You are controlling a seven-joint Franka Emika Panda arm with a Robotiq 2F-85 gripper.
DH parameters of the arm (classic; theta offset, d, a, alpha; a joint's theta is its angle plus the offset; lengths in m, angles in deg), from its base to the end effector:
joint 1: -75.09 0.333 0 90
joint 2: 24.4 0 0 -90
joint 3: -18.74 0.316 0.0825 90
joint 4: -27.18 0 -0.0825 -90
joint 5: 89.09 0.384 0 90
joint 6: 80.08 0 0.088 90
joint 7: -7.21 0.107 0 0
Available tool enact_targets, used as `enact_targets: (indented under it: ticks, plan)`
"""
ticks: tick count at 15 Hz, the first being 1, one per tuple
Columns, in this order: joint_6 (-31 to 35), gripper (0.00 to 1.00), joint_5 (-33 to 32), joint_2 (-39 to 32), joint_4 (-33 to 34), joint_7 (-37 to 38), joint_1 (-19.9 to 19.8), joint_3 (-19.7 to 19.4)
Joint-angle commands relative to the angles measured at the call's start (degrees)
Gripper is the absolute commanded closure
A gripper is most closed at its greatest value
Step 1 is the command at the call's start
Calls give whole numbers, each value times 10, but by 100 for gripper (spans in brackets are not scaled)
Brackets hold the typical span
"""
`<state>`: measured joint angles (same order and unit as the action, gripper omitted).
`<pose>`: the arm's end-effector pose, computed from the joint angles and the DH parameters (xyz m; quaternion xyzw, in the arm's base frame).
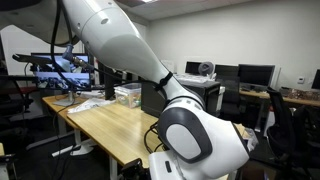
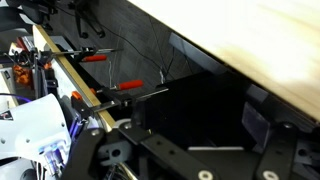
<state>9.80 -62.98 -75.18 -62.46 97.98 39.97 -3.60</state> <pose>0.3718 -0.4657 0.1149 0.1662 -0.9068 -0.3816 0.0665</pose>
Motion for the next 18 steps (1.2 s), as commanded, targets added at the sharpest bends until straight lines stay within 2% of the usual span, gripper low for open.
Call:
enact_targets:
  ticks: [1,9,18]
  plan:
    - [23,0,2,24,-27,-13,13,7]
    - [13,0,17,-1,10,14,5,9]
    - [13,0,19,-1,22,32,-1,11]
